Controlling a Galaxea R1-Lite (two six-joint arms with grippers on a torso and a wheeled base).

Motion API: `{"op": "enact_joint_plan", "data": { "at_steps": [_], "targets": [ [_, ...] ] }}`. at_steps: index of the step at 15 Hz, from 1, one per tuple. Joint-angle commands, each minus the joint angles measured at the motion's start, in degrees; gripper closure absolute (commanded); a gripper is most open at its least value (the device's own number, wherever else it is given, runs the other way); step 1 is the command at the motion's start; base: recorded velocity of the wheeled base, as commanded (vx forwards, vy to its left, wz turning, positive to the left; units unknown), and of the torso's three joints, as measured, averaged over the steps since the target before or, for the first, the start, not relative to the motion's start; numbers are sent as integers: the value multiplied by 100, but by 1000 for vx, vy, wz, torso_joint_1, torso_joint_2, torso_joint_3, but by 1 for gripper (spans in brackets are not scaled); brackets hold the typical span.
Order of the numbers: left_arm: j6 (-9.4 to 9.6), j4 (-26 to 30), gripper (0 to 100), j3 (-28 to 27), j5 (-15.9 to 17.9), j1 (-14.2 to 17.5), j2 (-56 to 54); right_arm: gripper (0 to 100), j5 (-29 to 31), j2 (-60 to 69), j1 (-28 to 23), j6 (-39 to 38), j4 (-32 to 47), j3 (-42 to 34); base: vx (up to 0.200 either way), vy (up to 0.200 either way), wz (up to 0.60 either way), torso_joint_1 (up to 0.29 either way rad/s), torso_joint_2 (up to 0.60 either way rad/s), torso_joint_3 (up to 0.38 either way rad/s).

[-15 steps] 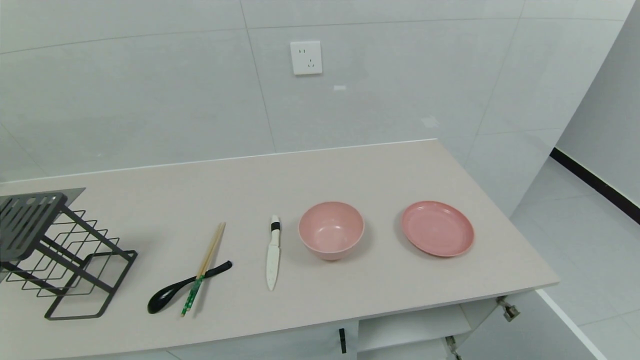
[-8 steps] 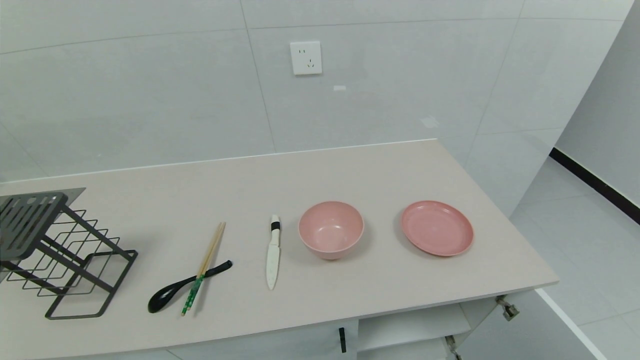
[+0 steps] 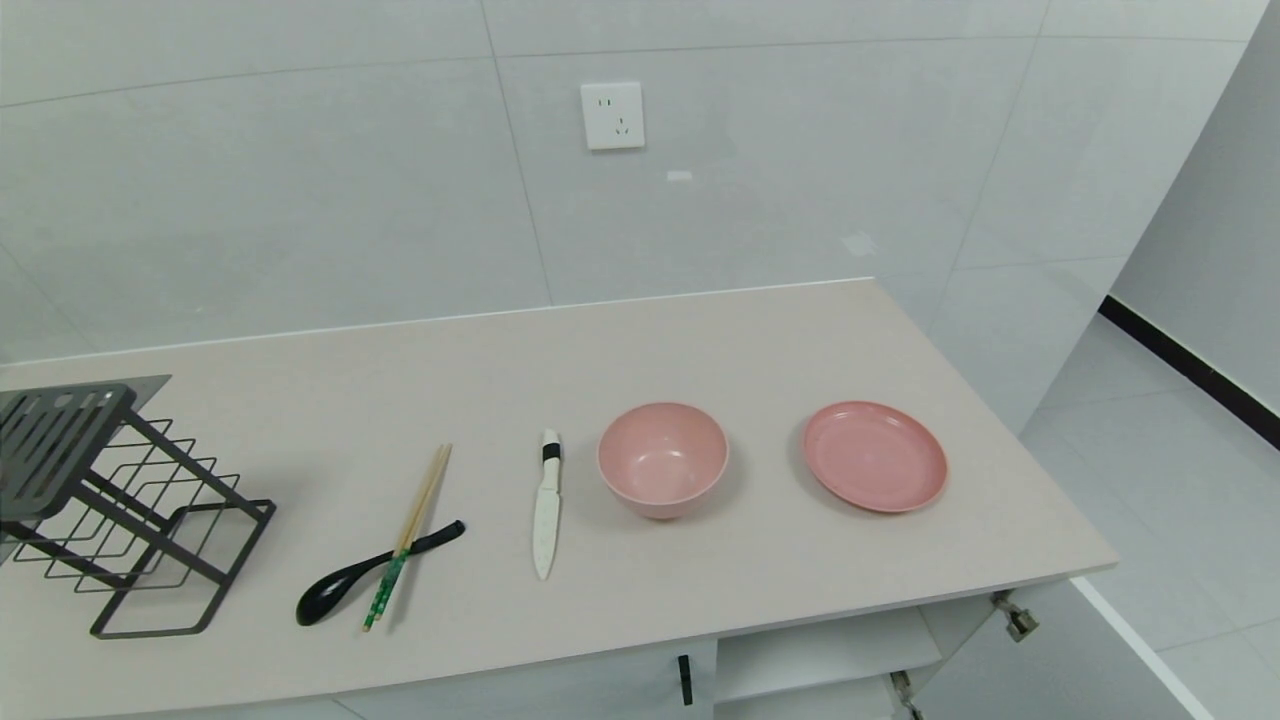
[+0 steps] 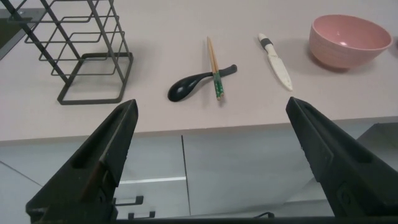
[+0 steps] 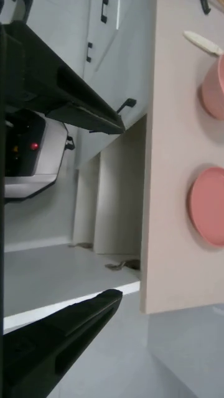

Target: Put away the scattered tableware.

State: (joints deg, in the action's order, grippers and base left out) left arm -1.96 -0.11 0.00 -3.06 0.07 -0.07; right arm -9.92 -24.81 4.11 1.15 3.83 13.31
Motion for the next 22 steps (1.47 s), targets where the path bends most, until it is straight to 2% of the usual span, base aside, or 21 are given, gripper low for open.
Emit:
{"op": "enact_joint_plan", "data": {
  "at_steps": [1,2,4,9,14,15,19,22],
  "targets": [
    [3,-7,0,0,-2,1,7,0,-150,-1483,90,0,-550,242,0,0,0,0,0,0],
    [3,2,0,0,-2,1,7,0,-168,-1966,81,8,-1077,286,0,0,0,0,0,0],
    [3,2,0,0,7,1,7,0,-229,-2459,81,17,-1420,497,0,0,0,0,0,0],
    [29,2,0,0,16,1,7,0,-335,-3522,81,263,-1684,778,0,0,0,0,0,0],
    [12,2,0,0,16,1,7,0,-440,-5632,99,404,-4206,558,0,0,0,0,0,0],
    [12,2,0,0,7,1,7,0,-432,-5939,117,492,-4496,611,0,0,0,0,0,0],
    [-6,2,0,0,7,1,7,0,-396,-6414,310,712,-4566,1130,0,0,0,0,0,0],
    [-6,2,0,0,7,1,7,0,-388,-6440,310,712,-4575,1200,0,0,0,0,0,0]
  ]
}}
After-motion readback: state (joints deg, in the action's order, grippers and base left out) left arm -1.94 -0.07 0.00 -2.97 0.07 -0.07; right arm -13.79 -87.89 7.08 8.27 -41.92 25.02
